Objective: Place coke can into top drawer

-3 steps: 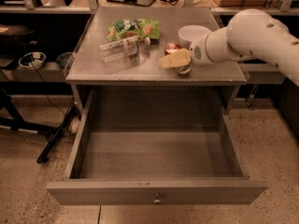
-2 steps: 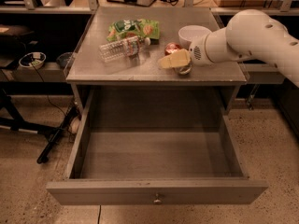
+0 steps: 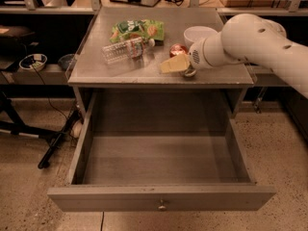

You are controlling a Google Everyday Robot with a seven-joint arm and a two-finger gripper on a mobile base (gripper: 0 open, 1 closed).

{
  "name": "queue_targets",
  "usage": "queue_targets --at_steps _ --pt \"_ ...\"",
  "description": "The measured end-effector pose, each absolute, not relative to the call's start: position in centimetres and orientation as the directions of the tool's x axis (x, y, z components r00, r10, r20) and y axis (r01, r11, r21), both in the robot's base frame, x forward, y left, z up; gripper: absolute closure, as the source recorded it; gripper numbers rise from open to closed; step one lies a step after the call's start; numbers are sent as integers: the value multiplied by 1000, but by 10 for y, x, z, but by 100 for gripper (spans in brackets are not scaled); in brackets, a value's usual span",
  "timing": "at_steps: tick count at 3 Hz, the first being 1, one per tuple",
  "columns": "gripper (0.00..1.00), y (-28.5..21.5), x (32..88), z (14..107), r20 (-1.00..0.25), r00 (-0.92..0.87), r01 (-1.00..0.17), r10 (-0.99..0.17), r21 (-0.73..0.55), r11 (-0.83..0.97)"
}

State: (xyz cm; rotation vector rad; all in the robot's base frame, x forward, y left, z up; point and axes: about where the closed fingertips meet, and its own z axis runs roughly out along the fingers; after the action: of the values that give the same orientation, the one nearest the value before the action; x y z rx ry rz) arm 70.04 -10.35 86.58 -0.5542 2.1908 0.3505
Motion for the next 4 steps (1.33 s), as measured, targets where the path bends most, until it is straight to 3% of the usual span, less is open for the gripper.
queue_targets --at_steps 2,3,4 --pt "0 -88 709 858 -764 -583 -473 -275 44 880" --pt "15 -88 709 857 -764 -583 -473 -275 44 880" --pt "46 -88 709 857 -764 -583 -473 -275 44 880"
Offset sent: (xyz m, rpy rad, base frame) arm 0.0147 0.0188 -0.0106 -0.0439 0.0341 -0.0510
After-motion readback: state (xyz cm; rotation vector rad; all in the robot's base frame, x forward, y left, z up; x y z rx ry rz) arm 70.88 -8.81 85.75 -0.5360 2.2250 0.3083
